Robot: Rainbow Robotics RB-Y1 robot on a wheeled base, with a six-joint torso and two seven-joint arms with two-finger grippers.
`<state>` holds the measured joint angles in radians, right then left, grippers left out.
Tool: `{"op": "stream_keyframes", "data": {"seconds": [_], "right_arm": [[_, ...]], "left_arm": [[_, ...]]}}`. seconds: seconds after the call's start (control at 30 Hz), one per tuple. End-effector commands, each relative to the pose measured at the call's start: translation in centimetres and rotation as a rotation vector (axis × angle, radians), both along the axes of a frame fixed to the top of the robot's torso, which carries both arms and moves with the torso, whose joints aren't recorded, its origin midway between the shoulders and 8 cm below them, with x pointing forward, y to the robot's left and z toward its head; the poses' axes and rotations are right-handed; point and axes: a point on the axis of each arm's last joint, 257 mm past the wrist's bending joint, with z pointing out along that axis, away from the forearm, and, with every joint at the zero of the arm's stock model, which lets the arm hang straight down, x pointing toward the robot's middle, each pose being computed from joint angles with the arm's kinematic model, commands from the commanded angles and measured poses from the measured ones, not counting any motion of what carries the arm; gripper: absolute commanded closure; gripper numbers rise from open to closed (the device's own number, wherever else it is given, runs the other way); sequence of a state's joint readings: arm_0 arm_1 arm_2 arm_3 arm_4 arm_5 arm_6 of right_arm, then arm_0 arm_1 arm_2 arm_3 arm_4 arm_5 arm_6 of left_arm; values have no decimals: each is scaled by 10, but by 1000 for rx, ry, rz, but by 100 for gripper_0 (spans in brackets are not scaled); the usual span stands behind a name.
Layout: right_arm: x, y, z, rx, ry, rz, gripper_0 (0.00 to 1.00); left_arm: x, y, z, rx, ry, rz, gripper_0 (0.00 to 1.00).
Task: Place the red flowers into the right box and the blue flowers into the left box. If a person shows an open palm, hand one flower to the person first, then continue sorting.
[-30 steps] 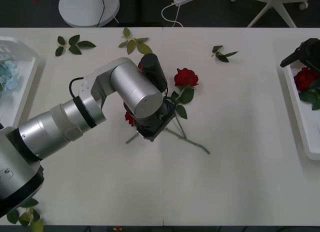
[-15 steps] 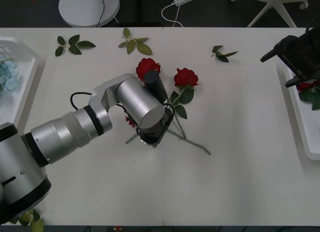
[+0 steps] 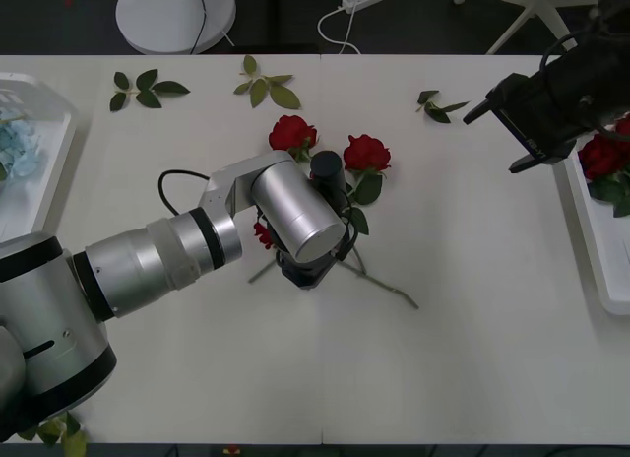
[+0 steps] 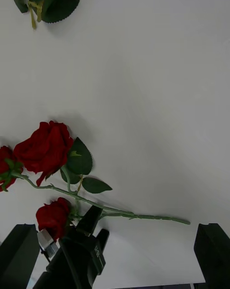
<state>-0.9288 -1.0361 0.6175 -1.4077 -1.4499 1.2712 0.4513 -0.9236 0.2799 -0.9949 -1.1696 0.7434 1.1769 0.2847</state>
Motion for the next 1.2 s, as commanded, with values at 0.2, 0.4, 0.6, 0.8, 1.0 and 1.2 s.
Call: {"op": "stream_keyframes", "data": {"seconds": [0.2,0.4,0.6,0.8,1.0,1.2], "right_arm": [[17,64,-2,-27,-19,100,5],[30,88,-19,-27,-28,116,5],[34,106,-37,-51,-53,157,5],[40,125,-51,-49,-70,175,5],[52,143,-69,-96,-104,194,5],[54,164,-84,-102,-114,219,5]], "left_arm": [[9,27,-21,104,-17,-22,100],[7,35,-24,127,-4,-15,100],[9,44,-23,153,-3,-8,100],[11,58,-14,168,-10,-16,100],[16,97,39,195,-52,-62,100],[25,154,114,276,-124,-196,100]]}}
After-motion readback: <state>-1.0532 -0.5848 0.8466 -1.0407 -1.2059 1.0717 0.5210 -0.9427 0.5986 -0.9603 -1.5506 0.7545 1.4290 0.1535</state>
